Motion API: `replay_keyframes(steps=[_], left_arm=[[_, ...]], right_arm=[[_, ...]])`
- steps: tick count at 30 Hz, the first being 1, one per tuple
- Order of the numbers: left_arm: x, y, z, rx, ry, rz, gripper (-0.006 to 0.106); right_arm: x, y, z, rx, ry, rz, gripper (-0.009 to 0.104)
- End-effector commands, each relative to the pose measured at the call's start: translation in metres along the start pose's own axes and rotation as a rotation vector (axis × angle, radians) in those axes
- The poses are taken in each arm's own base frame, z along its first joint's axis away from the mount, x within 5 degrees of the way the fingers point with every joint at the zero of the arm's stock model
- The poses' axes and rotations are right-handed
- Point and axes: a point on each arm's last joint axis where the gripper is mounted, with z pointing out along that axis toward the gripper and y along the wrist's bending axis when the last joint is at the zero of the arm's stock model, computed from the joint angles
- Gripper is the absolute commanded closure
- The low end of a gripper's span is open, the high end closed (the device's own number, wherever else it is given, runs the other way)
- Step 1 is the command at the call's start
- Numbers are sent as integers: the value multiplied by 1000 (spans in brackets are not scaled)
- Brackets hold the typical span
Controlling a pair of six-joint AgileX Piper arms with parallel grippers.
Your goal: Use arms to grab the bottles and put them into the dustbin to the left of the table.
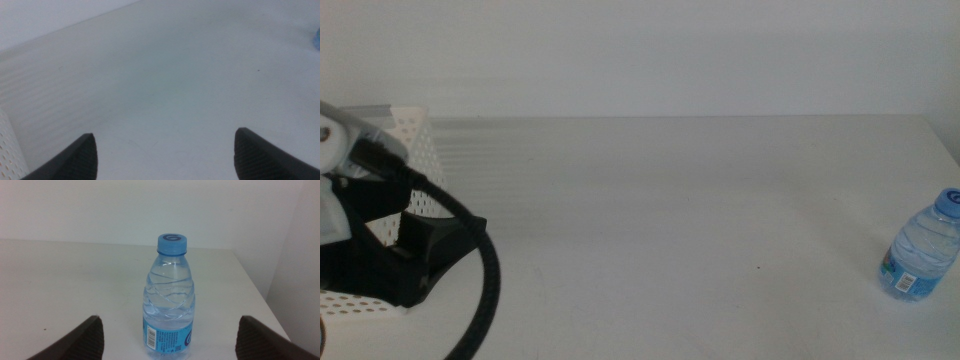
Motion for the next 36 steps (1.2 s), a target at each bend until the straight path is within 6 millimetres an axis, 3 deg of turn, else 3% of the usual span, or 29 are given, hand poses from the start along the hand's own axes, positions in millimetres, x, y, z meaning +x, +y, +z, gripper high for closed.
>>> replay_keyframes(steps=[1, 12, 19, 26, 36], left_arm=[[-13, -1, -8, -12, -111, -39, 10], [-8, 0, -8, -28, -72, -31, 10], [15, -10, -20, -55, -76, 35, 10], [40, -20, -16, -2, -174, -1, 10], [39, -21, -13, 1, -263, -4, 10]], right_arm=[[-11, -1, -3, 13, -110, -9, 21], [-11, -1, -3, 13, -110, -9, 21], [-11, -1, -3, 13, -110, -9, 21], [-11, -1, -3, 13, -110, -9, 21], [-11, -1, -3, 13, -110, -9, 21]])
